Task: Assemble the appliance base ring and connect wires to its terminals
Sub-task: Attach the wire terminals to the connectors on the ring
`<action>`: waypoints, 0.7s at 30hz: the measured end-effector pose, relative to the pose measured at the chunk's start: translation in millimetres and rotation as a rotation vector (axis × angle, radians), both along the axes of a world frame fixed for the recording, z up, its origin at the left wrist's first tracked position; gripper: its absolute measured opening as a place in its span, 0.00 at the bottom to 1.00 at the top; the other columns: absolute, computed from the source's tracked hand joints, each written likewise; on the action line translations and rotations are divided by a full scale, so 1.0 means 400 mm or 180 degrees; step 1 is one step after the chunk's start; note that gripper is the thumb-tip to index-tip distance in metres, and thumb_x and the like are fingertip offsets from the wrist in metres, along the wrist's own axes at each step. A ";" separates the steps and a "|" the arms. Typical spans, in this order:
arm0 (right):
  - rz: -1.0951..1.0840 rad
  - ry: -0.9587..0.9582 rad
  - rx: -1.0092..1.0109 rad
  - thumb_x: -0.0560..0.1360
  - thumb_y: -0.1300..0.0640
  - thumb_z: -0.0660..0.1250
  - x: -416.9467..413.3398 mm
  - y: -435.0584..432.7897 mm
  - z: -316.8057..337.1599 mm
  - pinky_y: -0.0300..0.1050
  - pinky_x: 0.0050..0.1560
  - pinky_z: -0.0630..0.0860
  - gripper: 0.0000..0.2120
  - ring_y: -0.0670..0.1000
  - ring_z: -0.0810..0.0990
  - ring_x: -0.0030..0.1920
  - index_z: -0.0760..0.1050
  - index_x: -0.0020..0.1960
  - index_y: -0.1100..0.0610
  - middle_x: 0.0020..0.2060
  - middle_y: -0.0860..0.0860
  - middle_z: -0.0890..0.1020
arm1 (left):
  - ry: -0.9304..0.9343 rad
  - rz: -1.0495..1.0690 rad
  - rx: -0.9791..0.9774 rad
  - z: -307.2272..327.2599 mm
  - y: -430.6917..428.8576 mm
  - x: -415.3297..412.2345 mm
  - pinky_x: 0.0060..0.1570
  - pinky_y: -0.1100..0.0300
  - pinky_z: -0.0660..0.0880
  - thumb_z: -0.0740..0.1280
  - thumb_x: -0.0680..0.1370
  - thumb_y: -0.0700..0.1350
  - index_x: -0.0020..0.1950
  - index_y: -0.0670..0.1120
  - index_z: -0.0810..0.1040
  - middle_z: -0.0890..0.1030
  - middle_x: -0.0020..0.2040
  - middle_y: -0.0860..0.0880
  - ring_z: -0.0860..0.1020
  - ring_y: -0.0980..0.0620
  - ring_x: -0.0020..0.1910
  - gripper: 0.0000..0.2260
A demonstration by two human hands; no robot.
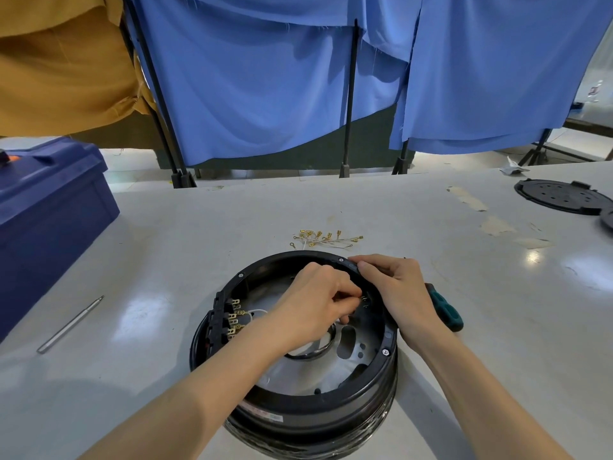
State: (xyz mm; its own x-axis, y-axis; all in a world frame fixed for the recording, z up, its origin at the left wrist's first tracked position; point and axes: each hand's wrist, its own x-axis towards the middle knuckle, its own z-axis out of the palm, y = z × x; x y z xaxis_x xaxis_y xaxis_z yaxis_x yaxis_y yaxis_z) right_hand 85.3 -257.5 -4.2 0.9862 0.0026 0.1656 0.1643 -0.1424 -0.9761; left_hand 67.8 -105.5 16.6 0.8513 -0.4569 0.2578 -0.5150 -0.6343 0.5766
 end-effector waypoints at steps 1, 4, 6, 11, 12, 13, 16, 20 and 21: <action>-0.0002 0.0007 0.0028 0.78 0.64 0.64 0.000 0.000 0.001 0.37 0.45 0.81 0.11 0.45 0.85 0.44 0.85 0.50 0.55 0.42 0.47 0.87 | -0.0020 0.0014 -0.0001 -0.001 0.001 0.000 0.33 0.72 0.69 0.66 0.75 0.38 0.34 0.39 0.79 0.78 0.31 0.48 0.78 0.58 0.30 0.10; 0.0012 0.0059 0.0101 0.78 0.64 0.64 -0.005 -0.003 0.008 0.34 0.41 0.80 0.11 0.44 0.85 0.42 0.85 0.49 0.55 0.40 0.47 0.87 | -0.0052 0.0095 0.0072 0.004 0.000 -0.001 0.37 0.62 0.73 0.68 0.75 0.42 0.37 0.44 0.82 0.80 0.33 0.51 0.77 0.55 0.33 0.08; 0.0017 0.0065 0.0090 0.78 0.63 0.64 -0.010 -0.005 0.013 0.33 0.40 0.79 0.11 0.43 0.85 0.41 0.85 0.48 0.53 0.39 0.46 0.87 | 0.0077 0.0193 0.0170 0.018 0.009 -0.002 0.42 0.64 0.73 0.73 0.72 0.48 0.46 0.49 0.85 0.81 0.38 0.55 0.77 0.59 0.39 0.06; -0.0049 0.0126 -0.0005 0.78 0.61 0.65 -0.022 0.004 0.010 0.41 0.47 0.80 0.10 0.45 0.85 0.43 0.85 0.49 0.53 0.40 0.46 0.87 | -0.0092 0.0819 0.0122 0.054 0.107 -0.007 0.61 0.63 0.64 0.76 0.68 0.55 0.58 0.57 0.81 0.77 0.60 0.61 0.69 0.60 0.62 0.19; -0.0067 0.0122 -0.0025 0.78 0.61 0.65 -0.024 0.006 0.008 0.41 0.47 0.80 0.10 0.45 0.85 0.43 0.85 0.49 0.53 0.40 0.46 0.87 | -0.0253 0.1009 0.0069 0.058 0.134 -0.012 0.64 0.60 0.61 0.73 0.71 0.56 0.61 0.58 0.79 0.74 0.64 0.61 0.66 0.59 0.65 0.19; -0.0090 0.0119 -0.0029 0.78 0.60 0.65 -0.025 0.008 0.007 0.41 0.47 0.80 0.10 0.44 0.85 0.42 0.85 0.49 0.52 0.39 0.45 0.87 | -0.0341 0.1185 0.0087 0.057 0.160 -0.015 0.66 0.59 0.58 0.70 0.73 0.56 0.63 0.58 0.77 0.73 0.66 0.61 0.64 0.59 0.67 0.18; -0.0188 0.0134 -0.0023 0.77 0.61 0.65 -0.029 0.015 0.008 0.37 0.44 0.79 0.11 0.44 0.84 0.41 0.85 0.46 0.51 0.38 0.44 0.86 | -0.0104 0.1580 0.0382 0.031 0.225 -0.018 0.69 0.57 0.57 0.63 0.80 0.52 0.72 0.54 0.70 0.70 0.71 0.55 0.63 0.54 0.71 0.20; -0.0402 0.0213 -0.0034 0.74 0.61 0.67 -0.039 0.033 0.008 0.45 0.46 0.81 0.09 0.47 0.85 0.40 0.86 0.43 0.51 0.35 0.46 0.86 | 0.0354 0.1544 0.0224 0.000 0.261 -0.016 0.63 0.60 0.68 0.60 0.82 0.48 0.71 0.52 0.71 0.77 0.65 0.50 0.73 0.51 0.65 0.17; -0.0447 0.0199 -0.0119 0.74 0.60 0.68 -0.041 0.038 0.008 0.46 0.46 0.81 0.09 0.47 0.85 0.40 0.86 0.42 0.51 0.34 0.45 0.86 | 0.0331 0.1488 0.0195 -0.002 0.266 -0.015 0.57 0.63 0.70 0.60 0.82 0.47 0.70 0.52 0.73 0.79 0.62 0.51 0.75 0.52 0.62 0.15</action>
